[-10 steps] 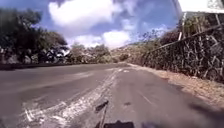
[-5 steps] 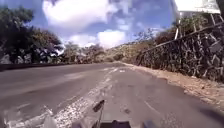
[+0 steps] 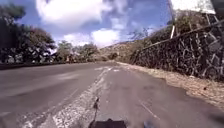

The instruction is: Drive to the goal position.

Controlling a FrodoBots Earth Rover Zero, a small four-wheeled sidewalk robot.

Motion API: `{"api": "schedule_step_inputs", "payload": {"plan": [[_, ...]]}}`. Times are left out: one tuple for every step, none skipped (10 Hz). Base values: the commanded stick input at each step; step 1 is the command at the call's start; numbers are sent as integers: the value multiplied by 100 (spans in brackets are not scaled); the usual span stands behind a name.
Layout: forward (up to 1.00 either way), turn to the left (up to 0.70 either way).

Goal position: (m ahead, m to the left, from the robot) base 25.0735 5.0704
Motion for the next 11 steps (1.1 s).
{"api": "schedule_step_inputs", "payload": {"plan": [[63,0],[63,0],[63,-1],[63,-6],[63,-12],[63,-27],[63,-29],[63,-32],[63,-28],[63,-25],[63,0]]}}
